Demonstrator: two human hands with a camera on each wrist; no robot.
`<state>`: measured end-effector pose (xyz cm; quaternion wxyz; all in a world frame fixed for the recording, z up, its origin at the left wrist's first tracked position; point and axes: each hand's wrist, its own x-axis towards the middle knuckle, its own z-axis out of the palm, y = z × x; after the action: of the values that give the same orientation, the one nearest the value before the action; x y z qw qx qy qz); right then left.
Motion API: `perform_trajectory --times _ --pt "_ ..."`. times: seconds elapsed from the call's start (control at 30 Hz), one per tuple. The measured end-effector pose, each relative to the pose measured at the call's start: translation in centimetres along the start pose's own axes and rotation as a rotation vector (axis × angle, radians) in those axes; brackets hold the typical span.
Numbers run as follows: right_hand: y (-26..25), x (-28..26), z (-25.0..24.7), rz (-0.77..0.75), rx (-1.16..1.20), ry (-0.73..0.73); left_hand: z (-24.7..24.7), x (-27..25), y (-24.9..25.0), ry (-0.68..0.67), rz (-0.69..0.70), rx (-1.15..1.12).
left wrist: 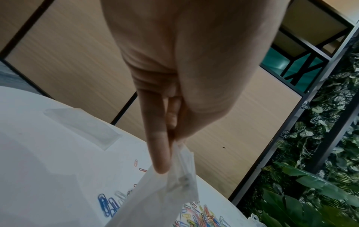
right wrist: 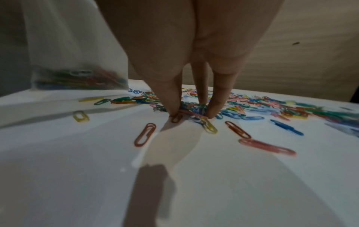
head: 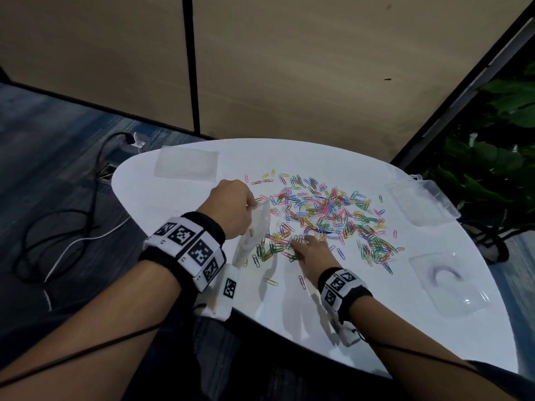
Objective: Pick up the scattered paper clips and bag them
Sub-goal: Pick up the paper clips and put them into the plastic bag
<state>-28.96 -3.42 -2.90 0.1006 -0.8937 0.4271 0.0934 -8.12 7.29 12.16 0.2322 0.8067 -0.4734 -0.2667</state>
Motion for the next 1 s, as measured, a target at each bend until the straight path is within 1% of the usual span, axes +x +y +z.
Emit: perform_trajectory --times 0.07,0.1,0.17,0.23,0.33,0.4,0.5,0.57,0.67,0.73,0.77,0.9,1.0 --pt "0.1 0.5 0.0 -0.034 -0.025 0.047 0.0 0.0 0.1 -0.001 0.003 0.005" --pt "0.3 0.6 -0.2 -0.017 -0.022 0.049 0.1 0.0 0.2 -0.005 0.002 0.008" --pt "0.8 0.9 -0.9 0.058 0.024 0.027 0.2 0.0 0.3 -0.015 -0.003 0.008" --pt "1.6 0.7 -2.2 0.185 0.170 0.021 0.3 0.0 0.5 -0.027 -0.006 0.014" --pt "3.3 0.1 -4.1 0.358 0.504 0.060 0.5 0.0 0.6 -0.044 -0.003 0.027" --pt "3.9 -0.2 -5.5 0.416 0.781 0.057 0.6 -0.1 0.9 -0.049 0.002 0.034" --pt "2.8 -0.8 -8.1 0.391 1.282 0.059 1.0 -0.2 1.3 -0.056 0.008 0.038" --pt "1.1 -1.2 -9.8 0.337 1.589 -0.003 1.3 -0.3 1.8 -0.063 0.015 0.039" --pt "-2.1 -2.0 -10.7 0.283 1.779 -0.117 1.9 -0.4 2.6 -0.059 0.029 0.031" --pt "-4.0 -2.4 -10.2 0.292 1.811 -0.152 2.4 -0.5 3.0 -0.050 0.050 0.020" --pt "-4.9 -2.5 -9.9 0.296 1.781 -0.146 2.6 -0.5 3.2 -0.049 0.056 0.015" --pt "-5.7 -2.5 -8.9 0.283 1.467 -0.009 3.4 -0.7 4.0 -0.074 0.077 0.011" --pt "-5.8 -2.6 -8.9 0.219 1.221 0.012 3.5 -1.0 4.0 -0.078 0.075 -0.004"
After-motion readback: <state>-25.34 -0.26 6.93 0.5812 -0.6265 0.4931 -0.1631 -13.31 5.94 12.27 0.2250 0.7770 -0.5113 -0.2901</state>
